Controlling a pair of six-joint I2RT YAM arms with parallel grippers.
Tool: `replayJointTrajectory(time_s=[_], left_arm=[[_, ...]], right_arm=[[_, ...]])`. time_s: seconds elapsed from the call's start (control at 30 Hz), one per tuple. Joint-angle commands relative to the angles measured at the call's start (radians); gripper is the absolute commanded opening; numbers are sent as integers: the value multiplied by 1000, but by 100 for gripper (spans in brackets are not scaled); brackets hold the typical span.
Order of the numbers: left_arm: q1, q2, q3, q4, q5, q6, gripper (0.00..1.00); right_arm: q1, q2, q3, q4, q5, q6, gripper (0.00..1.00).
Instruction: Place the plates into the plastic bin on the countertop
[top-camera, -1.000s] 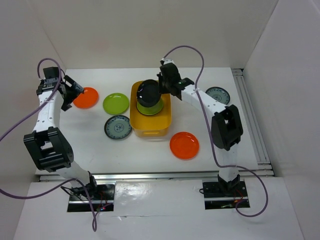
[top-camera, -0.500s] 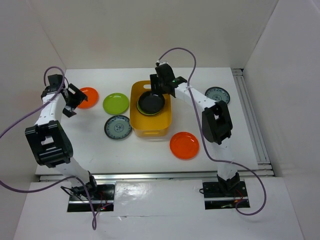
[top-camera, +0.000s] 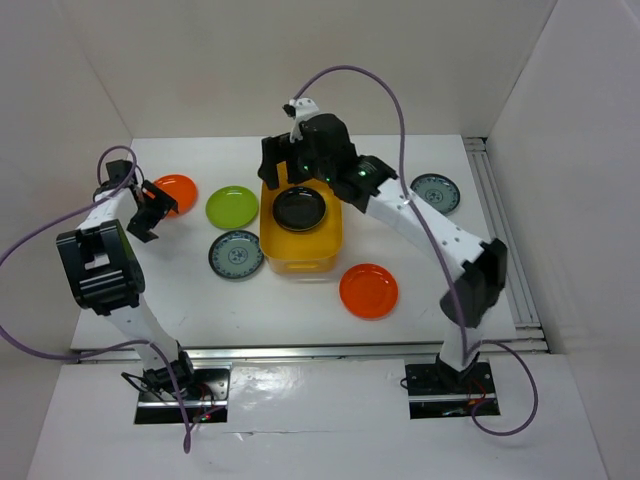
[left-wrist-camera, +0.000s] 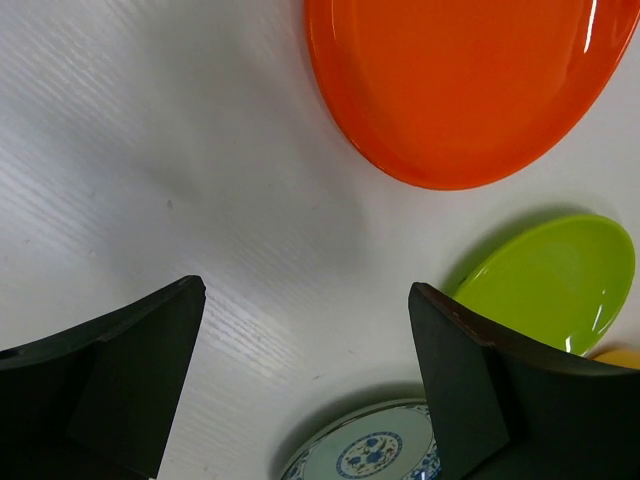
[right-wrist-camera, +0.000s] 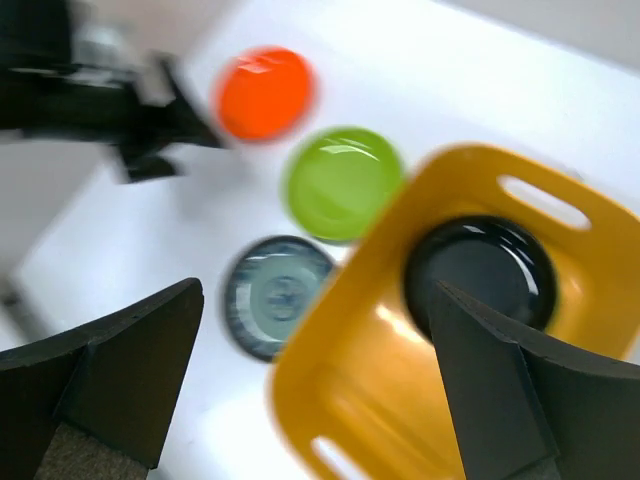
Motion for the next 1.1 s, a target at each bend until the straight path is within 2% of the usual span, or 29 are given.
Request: replayJointTrajectory(time_s=[0.0, 0.33, 0.4, 0.6, 0.7, 0.77, 0.83, 0.87, 0.93, 1.07], left_arm=[[16, 31, -1, 81, -7, -60, 96], [37, 90, -91, 276, 98, -262, 94], [37, 108, -92, 287, 98, -319, 93], [16, 146, -76, 324, 75, -364, 92], [-4, 177, -40, 297, 39, -385, 86], [-4, 200, -40, 297, 21, -394, 77], [-13, 215, -40, 284, 0, -404, 75], [-13, 225, -27, 273, -1, -404, 65], [-13, 238, -18, 273, -14, -404, 65], [-33, 248, -18, 239, -56, -427, 50]], right_arm=[[24, -170, -81, 50, -77, -31, 100], [24, -330, -271, -49, -77, -50, 100], [24, -339, -285, -60, -78, -50, 100], [6, -349, -287, -82, -108, -50, 100], [-15, -349, -287, -91, -133, -50, 100], [-38, -349, -277, -91, -157, -59, 100], [-52, -349, -277, -100, -157, -59, 100], [-52, -349, -277, -100, -157, -59, 100], [-61, -359, -287, -100, -157, -59, 100], [-61, -369, -287, -100, -157, -59, 100]])
